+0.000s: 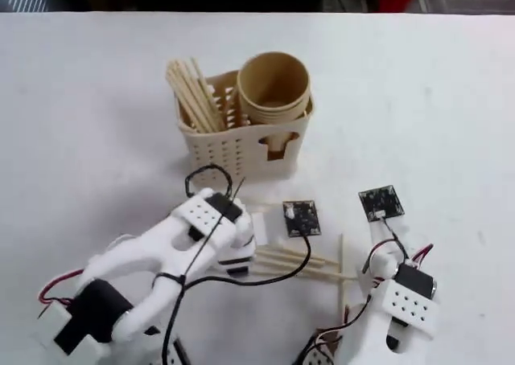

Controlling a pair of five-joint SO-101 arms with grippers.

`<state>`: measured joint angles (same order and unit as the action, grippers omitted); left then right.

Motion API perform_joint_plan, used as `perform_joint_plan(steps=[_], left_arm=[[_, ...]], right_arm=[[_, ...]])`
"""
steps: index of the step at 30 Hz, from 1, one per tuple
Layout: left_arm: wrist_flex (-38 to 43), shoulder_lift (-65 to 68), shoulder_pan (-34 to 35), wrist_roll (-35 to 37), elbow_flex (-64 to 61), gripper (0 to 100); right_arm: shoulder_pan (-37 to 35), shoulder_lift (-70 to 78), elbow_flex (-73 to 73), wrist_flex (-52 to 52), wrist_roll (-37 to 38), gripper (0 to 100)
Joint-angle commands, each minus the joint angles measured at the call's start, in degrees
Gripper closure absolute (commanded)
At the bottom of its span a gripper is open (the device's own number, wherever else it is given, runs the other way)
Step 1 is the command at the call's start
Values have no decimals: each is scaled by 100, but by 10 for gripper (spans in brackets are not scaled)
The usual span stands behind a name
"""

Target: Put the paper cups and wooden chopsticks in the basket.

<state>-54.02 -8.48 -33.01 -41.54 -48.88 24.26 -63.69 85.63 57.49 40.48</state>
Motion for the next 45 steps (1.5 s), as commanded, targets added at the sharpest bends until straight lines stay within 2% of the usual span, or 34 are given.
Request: perform_joint_plan(steps=[1,5,14,18,21,33,36,39,45], left_arm=[[229,13,171,44,211,786],[580,13,215,44,0,879],[571,13,189,35,-35,865],[571,-4,189,35,-35,984],[334,-40,189,35,18,972],[-1433,-48,215,97,1204,975],[-1424,-13,215,97,1371,915],[-1055,4,224,97,1275,860],[-193,4,224,53,862,854]], right_arm=[[48,-66,-18,-66,53,981],[48,-66,-18,-66,53,981],[48,-66,-18,-66,53,981],[48,-66,-9,-75,53,981],[48,-66,-9,-84,53,981],[48,-66,-9,-84,53,981],[48,-66,-9,-84,53,981],[48,-66,-9,-84,53,981],[48,-66,-9,-84,53,981]])
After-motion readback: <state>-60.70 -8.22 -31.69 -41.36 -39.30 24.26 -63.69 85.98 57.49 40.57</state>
